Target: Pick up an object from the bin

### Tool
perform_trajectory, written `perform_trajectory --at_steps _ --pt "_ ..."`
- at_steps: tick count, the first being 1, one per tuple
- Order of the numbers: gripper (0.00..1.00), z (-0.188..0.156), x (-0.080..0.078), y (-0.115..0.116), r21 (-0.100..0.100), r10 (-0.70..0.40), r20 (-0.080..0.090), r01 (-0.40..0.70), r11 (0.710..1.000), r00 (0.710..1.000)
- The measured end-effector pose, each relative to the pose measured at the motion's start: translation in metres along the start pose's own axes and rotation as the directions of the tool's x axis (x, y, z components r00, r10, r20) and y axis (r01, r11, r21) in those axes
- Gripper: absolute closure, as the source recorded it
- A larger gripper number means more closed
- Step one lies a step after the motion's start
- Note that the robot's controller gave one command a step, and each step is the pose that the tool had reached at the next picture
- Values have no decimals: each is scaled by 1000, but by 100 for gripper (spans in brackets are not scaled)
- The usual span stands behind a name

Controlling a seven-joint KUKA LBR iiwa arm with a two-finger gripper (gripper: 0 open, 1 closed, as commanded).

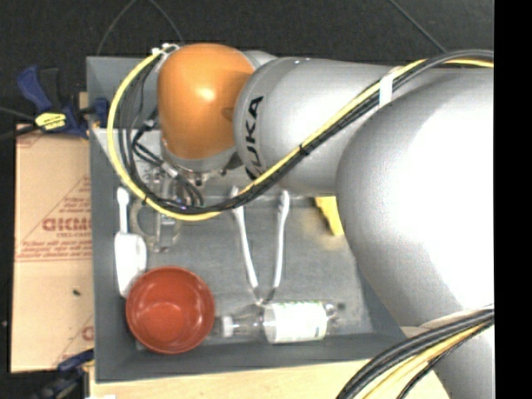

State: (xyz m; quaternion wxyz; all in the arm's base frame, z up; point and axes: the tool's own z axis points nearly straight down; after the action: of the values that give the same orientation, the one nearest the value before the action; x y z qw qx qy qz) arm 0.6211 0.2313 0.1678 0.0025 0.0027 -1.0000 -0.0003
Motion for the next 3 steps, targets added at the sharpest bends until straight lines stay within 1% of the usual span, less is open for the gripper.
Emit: perform_trajectory --at_steps 1,2,3 --pt "0 -5 -2 -1 -2 5 7 -5 1000 1000" --pt "0 97 116 -19 -1 -259 14 259 966 966" --pt "0 44 -25 -35 -4 -116 14 116 993 993"
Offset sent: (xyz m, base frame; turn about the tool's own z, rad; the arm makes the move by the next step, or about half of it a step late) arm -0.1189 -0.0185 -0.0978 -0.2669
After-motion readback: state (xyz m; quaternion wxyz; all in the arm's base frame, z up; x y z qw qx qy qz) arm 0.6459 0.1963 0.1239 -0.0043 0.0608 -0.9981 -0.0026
